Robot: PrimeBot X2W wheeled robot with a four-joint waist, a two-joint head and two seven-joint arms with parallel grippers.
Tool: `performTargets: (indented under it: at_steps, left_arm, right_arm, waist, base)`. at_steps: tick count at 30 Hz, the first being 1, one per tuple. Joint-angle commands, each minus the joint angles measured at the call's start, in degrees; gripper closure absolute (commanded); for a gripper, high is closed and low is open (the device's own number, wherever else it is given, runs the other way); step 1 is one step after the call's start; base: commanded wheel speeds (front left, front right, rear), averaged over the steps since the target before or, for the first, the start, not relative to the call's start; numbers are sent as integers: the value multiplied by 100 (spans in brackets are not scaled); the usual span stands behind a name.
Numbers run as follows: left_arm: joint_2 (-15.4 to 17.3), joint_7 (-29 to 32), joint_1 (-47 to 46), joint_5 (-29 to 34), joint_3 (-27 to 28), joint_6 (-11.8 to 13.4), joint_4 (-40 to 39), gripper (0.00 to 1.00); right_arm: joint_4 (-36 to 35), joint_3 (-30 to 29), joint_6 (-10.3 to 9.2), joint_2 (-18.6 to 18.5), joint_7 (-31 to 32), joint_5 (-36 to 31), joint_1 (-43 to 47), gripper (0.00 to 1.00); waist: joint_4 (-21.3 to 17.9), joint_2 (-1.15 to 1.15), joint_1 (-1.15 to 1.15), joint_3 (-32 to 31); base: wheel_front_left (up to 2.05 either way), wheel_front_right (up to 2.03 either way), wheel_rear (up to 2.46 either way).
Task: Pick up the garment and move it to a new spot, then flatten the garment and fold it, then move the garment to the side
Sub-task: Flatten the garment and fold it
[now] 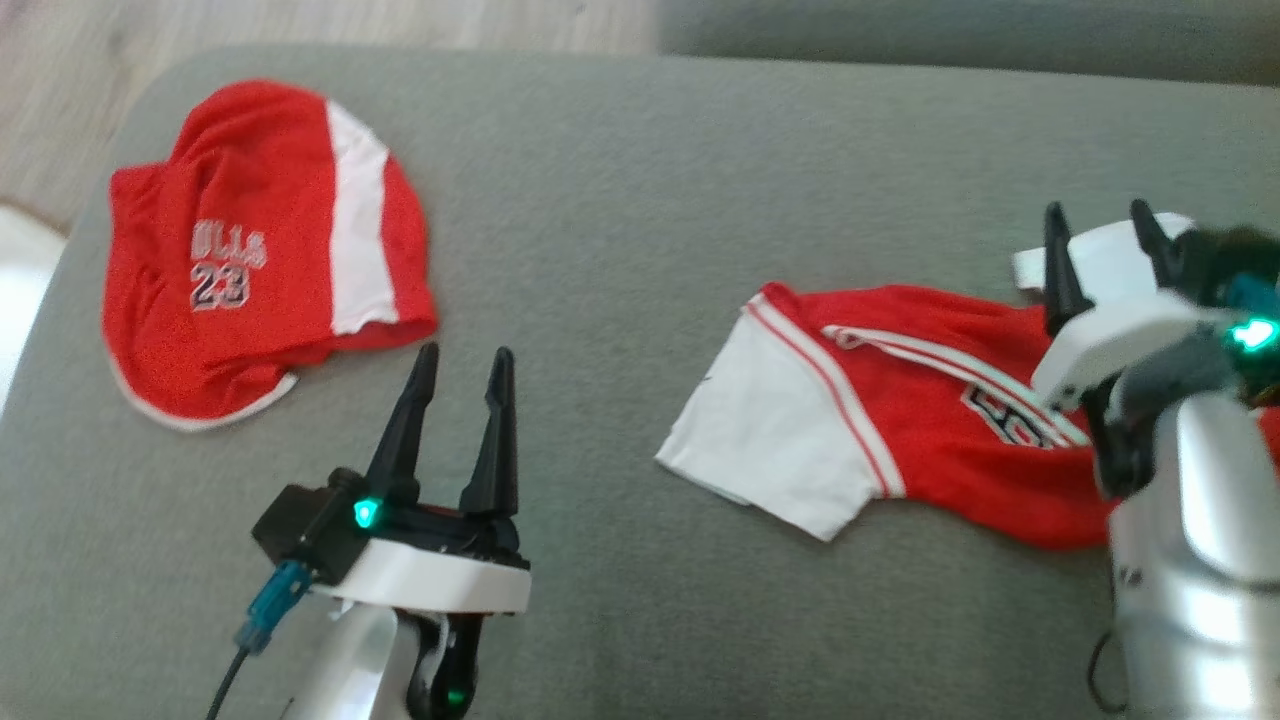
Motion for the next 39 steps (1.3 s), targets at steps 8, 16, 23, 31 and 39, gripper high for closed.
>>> performTargets:
  at_steps: [8, 16, 23, 31, 39]
  left_arm:
    - [13, -55, -315, -160, 11, -26, -91, 0]
    - [13, -55, -416, -142, 18, -29, 67, 0]
    - [12, -55, -480, -156, -16, -30, 22, 0]
    - [12, -55, -453, -178, -60, -31, 20, 0]
    - [12, -55, -512, -305, -177, -32, -31, 0]
  right_arm:
    - [1412, -612, -4, -308, 975, -517, -1054, 0]
    - [2115, -757, -4, -355, 1200, -527, -1243, 0]
    - [2535, -969, -4, -419, 1168, -478, -1397, 100]
    - [2614, -653, -4, -340, 552, -157, -1776, 100]
    - [2334, -114, -4, -344, 130, 447, -2862, 100]
  waist:
    - [567, 0, -2, 411]
    - [561, 0, -2, 378]
    - [553, 0, -2, 454]
    - [612, 0, -2, 491]
    - [864, 0, -2, 646]
  base:
    - [0, 0, 0]
    - [0, 0, 0]
    - [0, 0, 0]
    - [0, 0, 0]
    - [0, 0, 0]
